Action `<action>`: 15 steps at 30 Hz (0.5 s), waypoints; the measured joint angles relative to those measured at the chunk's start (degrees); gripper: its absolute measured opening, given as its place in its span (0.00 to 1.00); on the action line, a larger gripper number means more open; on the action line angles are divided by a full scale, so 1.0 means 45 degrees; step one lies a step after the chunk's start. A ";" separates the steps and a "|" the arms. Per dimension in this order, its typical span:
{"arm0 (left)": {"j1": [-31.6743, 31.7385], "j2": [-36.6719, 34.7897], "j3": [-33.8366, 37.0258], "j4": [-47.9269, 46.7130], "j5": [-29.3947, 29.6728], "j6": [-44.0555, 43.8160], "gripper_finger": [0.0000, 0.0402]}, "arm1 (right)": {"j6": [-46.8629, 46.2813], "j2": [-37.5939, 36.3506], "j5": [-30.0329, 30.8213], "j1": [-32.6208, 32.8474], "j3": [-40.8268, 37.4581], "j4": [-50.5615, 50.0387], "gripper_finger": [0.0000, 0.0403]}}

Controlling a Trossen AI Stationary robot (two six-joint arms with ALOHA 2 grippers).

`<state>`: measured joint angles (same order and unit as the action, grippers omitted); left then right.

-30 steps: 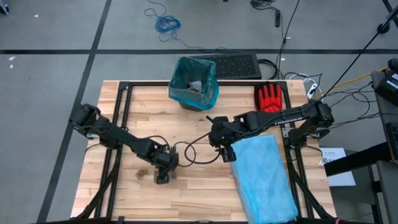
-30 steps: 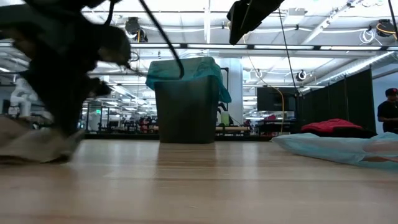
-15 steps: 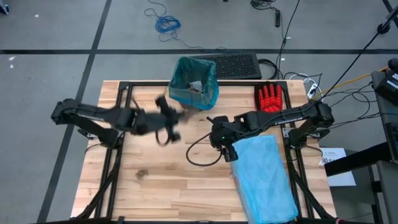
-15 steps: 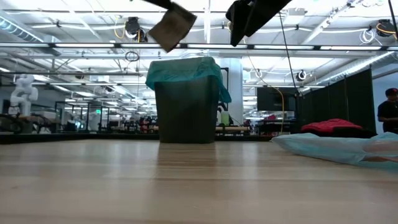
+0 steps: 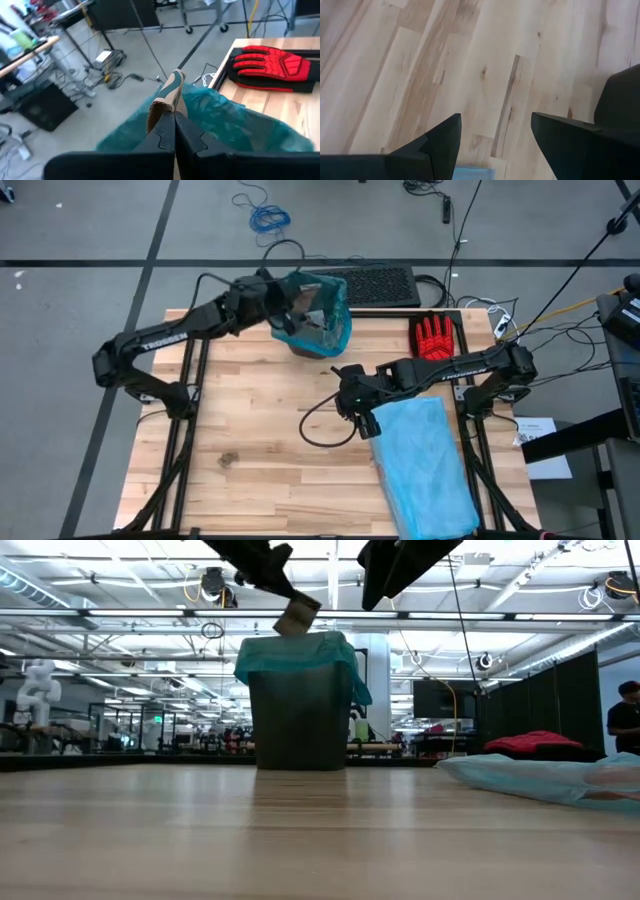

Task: Place trash/remove bag and relplace
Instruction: Put the brown paper into the trash bin, then put the brown napkin into the trash bin

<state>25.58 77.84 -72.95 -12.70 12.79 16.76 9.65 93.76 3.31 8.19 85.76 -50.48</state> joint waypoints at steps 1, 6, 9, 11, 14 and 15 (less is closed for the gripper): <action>0.0131 0.0089 0.0000 0.0068 -0.0296 0.0059 0.02 | 0.0008 0.0000 0.0000 0.0000 0.0000 -0.0008 0.58; 0.0227 0.0208 0.0000 -0.0138 -0.1482 -0.0068 0.16 | 0.0072 0.0000 0.0000 0.0000 0.0000 -0.0039 0.58; -0.0083 0.0008 0.0000 -0.0313 -0.1504 0.0123 0.26 | 0.0165 0.0000 -0.0005 0.0000 0.0004 -0.0051 0.58; -0.0271 -0.0193 -0.0237 -0.1173 -0.1504 0.0130 0.30 | 0.0162 0.0000 -0.0002 0.0000 0.0005 -0.0070 0.58; -0.0667 -0.0621 -0.1074 -0.4278 -0.1446 -0.0174 0.31 | 0.0146 0.0000 -0.0015 0.0000 0.0005 -0.0425 0.58; -0.0867 -0.0749 -0.1353 -0.5420 -0.1420 -0.0479 0.30 | 0.0146 0.0000 -0.0015 0.0000 0.0005 -0.0564 0.58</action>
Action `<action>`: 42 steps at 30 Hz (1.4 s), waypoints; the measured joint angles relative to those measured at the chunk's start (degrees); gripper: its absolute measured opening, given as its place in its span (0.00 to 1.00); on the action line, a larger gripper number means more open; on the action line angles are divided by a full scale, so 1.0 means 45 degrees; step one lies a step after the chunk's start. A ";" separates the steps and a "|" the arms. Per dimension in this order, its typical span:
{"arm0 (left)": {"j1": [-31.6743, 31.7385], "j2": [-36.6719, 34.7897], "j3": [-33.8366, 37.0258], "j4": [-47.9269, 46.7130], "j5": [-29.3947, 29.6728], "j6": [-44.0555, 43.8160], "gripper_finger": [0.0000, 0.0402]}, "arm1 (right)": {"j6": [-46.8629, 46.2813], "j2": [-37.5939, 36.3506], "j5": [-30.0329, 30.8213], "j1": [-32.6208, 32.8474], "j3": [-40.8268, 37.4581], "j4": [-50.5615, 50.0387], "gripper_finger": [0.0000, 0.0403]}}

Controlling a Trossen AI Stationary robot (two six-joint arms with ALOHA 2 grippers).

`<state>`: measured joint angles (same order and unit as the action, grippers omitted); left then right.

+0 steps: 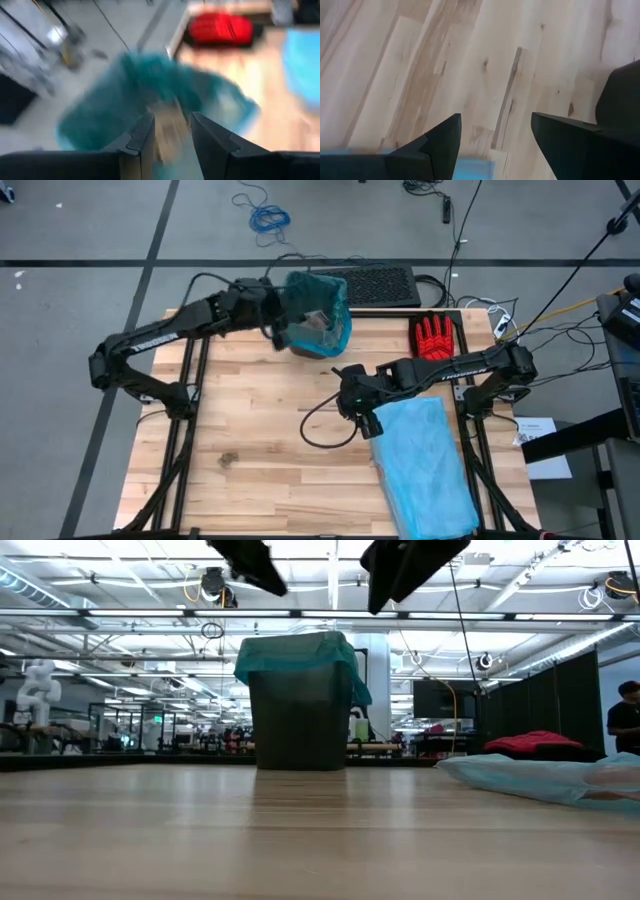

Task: Place trash/remove bag and relplace
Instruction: Put the brown napkin into the trash bin

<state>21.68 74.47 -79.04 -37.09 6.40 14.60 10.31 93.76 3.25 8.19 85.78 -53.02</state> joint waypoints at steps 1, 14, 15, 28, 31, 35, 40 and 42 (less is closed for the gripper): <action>-0.0241 -0.0159 -0.0209 -0.1139 0.0012 -0.0440 0.29 | -0.0005 0.0000 -0.0039 0.0000 0.0000 -0.0199 0.58; -0.6683 -0.1856 0.3278 -0.7802 -0.0206 -1.0131 0.04 | -0.0452 -0.0202 -0.1427 -0.0076 -0.0609 -0.0342 0.58; -0.7216 -0.1985 0.3703 -0.7735 -0.0206 -1.0700 0.04 | -0.0669 -0.0342 -0.1565 -0.0078 -0.0967 0.0003 0.58; -1.2415 -0.2063 0.6295 -0.5742 -0.1118 -1.7646 0.05 | -0.4500 -0.4452 -0.1705 -0.0083 -0.8536 0.7111 0.58; -1.3108 -0.1710 0.6520 -0.5565 -0.1646 -1.8955 0.06 | -0.5098 -0.5120 -0.1691 -0.0083 -0.9216 0.7660 0.58; -1.3624 -0.1073 0.6754 -0.5151 -0.2147 -1.9617 0.12 | -0.5455 -0.5511 -0.1685 -0.0068 -0.9301 0.7798 0.58; -1.3753 -0.0106 0.7081 -0.3968 -0.2337 -1.9605 0.21 | -0.5421 -0.5639 -0.1671 0.0039 -0.9301 0.7849 0.58; -1.3743 0.0239 0.7346 -0.3381 -0.2397 -1.9558 0.23 | -0.5416 -0.5634 -0.1671 0.0039 -0.9301 0.7845 0.58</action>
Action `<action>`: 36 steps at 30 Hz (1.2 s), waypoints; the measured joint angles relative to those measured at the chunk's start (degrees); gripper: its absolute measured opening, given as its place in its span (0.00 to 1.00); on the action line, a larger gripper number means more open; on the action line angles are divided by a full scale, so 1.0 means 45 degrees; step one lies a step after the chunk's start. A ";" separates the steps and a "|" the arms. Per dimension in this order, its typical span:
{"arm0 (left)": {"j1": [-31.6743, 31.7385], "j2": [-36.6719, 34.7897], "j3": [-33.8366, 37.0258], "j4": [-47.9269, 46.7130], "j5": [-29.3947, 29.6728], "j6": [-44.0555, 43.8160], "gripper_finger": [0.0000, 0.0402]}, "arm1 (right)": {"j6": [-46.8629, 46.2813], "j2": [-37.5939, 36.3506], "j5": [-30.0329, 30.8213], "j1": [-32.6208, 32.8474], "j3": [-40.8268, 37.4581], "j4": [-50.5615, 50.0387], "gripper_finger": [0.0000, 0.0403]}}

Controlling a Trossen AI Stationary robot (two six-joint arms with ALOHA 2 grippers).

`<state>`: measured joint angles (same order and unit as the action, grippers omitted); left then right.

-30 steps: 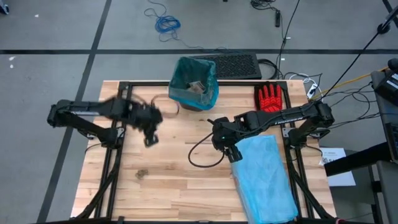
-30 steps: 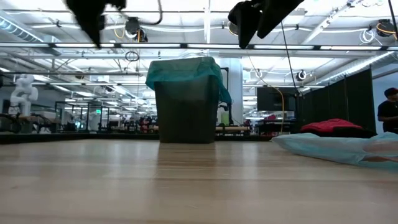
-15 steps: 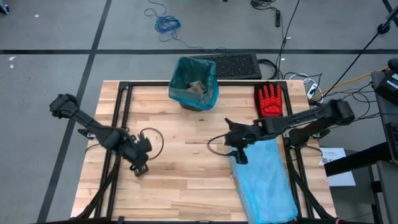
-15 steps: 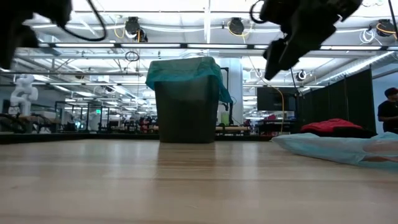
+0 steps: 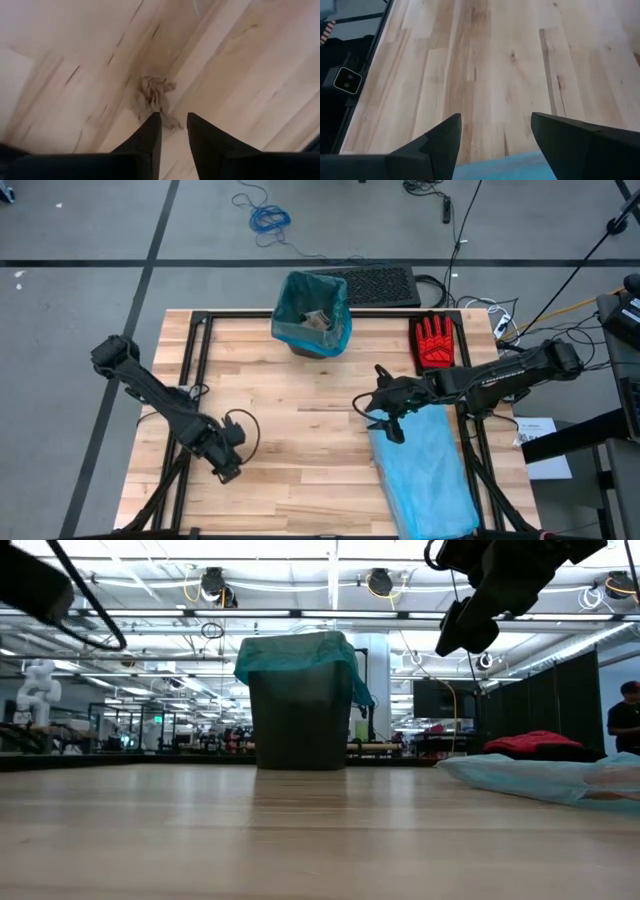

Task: Place trash/remove bag and relplace
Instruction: Put the brown napkin into the trash bin

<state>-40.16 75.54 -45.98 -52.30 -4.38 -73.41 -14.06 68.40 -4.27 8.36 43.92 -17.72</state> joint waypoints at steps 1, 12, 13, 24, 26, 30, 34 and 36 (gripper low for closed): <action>0.0005 0.0182 0.0143 0.0165 -0.0044 -0.0004 0.24 | 0.0008 0.0000 -0.0003 0.0000 0.0000 0.0016 0.58; 0.0000 0.1510 0.0871 0.1533 0.0132 0.0100 0.17 | 0.0394 0.0010 -0.0044 -0.0003 0.0000 0.0662 0.58; 0.0027 0.1521 0.0822 0.1680 0.0389 0.0157 0.12 | 0.0421 0.0010 -0.0044 0.0000 0.0000 0.0653 0.58; 0.2861 0.0343 -0.2043 -0.0698 0.6214 0.4274 0.00 | 0.1082 0.0010 -0.0023 -0.0102 0.0000 0.1248 0.58; 0.3710 -0.0066 -0.2878 -0.0816 0.8010 0.5649 0.00 | 0.1370 0.0010 0.0005 -0.0160 0.0000 0.1555 0.58; 0.5714 -0.0728 -0.4321 0.0793 1.0344 0.9871 0.00 | 0.1886 0.0010 0.0022 -0.0340 0.0005 0.2003 0.58; 0.8368 -0.1000 -0.5055 0.4096 0.9146 1.4548 0.00 | 0.2163 0.0010 0.0056 -0.0593 0.0033 0.2266 0.58; 0.9866 -0.0978 -0.5219 0.5349 0.7562 1.6250 0.00 | 0.2294 0.0015 0.0058 -0.0713 0.0091 0.2307 0.58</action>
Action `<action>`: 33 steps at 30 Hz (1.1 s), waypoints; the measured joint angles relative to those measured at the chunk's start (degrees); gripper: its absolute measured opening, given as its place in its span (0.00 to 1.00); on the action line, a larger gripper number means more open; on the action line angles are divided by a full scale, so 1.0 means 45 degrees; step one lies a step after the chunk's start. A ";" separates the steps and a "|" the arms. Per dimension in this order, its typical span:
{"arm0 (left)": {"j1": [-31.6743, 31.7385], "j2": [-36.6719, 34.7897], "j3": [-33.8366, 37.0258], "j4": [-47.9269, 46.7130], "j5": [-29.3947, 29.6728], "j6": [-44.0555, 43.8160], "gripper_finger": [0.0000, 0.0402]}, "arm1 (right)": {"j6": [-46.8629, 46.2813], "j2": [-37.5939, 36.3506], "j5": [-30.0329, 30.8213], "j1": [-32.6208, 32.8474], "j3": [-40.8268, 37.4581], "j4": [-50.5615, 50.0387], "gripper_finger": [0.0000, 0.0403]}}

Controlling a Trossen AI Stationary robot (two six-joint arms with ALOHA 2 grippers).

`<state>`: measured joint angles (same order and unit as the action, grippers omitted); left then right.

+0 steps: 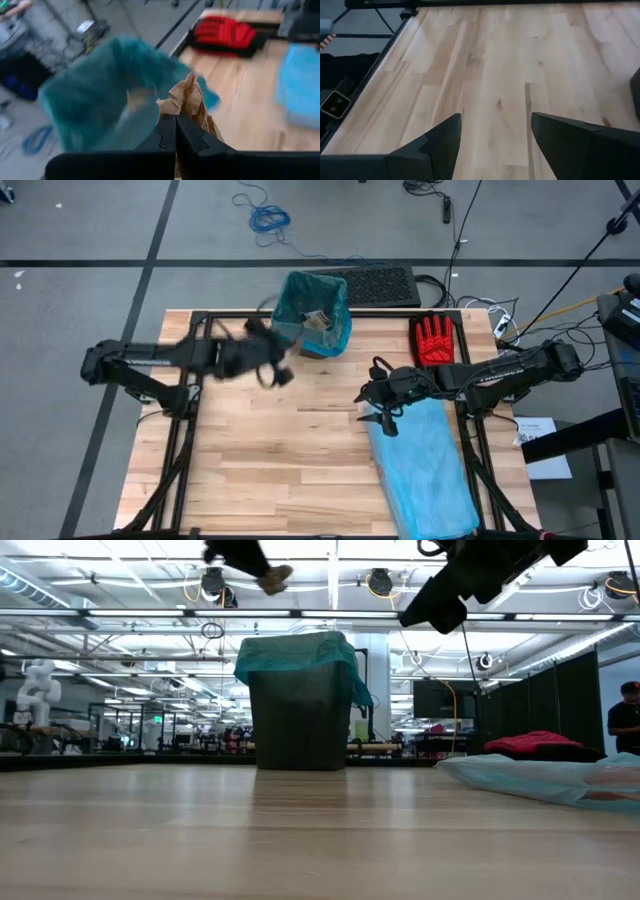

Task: Place trash/remove bag and relplace
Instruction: Put the brown napkin into the trash bin

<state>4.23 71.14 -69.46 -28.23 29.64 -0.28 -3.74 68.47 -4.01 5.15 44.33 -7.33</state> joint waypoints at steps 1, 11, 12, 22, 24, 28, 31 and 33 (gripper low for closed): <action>0.0738 0.0074 -0.0096 0.0496 -0.0717 0.0596 0.00 | 0.0066 -0.0004 0.0001 -0.0053 0.0010 0.0092 0.58; 0.6891 0.3051 -0.1692 0.1126 -0.6380 0.1830 0.00 | 0.0820 -0.0005 -0.0012 -0.0584 0.0016 0.0740 0.58; 0.7124 0.3506 -0.1847 0.1128 -0.6893 0.1838 0.00 | 0.0867 -0.0001 0.0006 -0.0685 0.0016 0.0729 0.58; 0.7586 0.6442 -0.3791 0.1114 -0.7823 0.2909 0.06 | 0.0453 0.0005 0.3384 -0.1420 0.0016 0.1244 0.58; 0.7518 0.6568 -0.3849 0.1122 -0.8300 0.3200 0.08 | 0.1022 0.0005 0.4376 -0.1587 0.0016 0.1425 0.58; 0.7464 0.6638 -0.3849 0.0761 -0.8783 0.3713 0.11 | 0.1577 0.0005 0.8983 -0.2694 0.0016 0.1904 0.53; 0.7469 0.6648 -0.3849 0.0499 -0.8616 0.4241 0.11 | 0.1648 0.0000 1.0019 -0.4194 0.0016 0.2633 0.45; 0.7469 0.6648 -0.3849 0.0354 -0.8572 0.4491 0.11 | 0.1638 0.0033 0.8669 -0.5397 0.0016 0.3298 0.38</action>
<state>37.85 101.06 -86.78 -26.64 -8.93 19.93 3.63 68.61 35.00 -19.13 44.40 7.51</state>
